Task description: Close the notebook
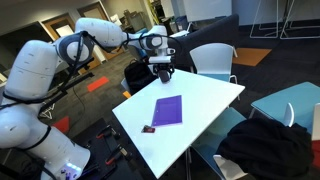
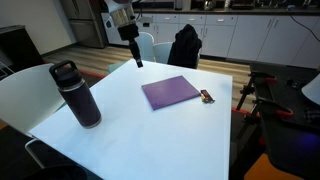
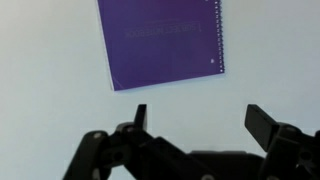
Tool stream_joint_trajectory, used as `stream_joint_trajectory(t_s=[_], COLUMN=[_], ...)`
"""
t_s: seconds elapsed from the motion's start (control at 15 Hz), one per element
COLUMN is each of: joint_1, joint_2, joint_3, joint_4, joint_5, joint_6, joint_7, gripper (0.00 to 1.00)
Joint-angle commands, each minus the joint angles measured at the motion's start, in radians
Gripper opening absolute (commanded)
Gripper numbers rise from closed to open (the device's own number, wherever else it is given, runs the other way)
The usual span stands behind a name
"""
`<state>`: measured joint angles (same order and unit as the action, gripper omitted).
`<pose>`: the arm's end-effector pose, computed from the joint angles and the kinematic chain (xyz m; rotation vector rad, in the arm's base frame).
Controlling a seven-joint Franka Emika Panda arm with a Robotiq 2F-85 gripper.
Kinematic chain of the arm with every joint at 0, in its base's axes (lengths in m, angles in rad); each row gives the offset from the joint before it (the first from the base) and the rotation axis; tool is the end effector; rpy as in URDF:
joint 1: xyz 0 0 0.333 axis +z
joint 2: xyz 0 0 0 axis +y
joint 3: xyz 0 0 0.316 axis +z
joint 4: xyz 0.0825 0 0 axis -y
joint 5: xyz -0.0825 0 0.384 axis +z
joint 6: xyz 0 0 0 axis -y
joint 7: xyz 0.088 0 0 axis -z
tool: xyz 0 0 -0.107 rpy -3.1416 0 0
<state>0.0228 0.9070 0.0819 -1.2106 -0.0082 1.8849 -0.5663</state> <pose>0.7293 0.0609 0.2105 -2.8557 -0.9631 0.3180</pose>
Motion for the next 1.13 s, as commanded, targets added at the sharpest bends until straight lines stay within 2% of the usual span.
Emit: stream_joint_trajectory(t_s=[0.0,0.2,0.47,0.87,1.07], joint_1=[-0.044,-0.073,-0.098,-0.108,-0.095], joint_2=[-0.196,-0.308,-0.458,-0.693,-0.763], joint_3=[0.021,0.021,0.007,-0.023,-0.042], joint_4=[-0.235,-0.358,-0.529,-0.805,-0.878], joint_5=[0.061,0.128,0.184,0.208,0.195], joint_6=[0.033,0.078,0.138,0.187,0.19], joint_7=[0.148,0.217,0.245,0.246,0.269], gripper=[1.0,1.0,1.0,1.0,1.0])
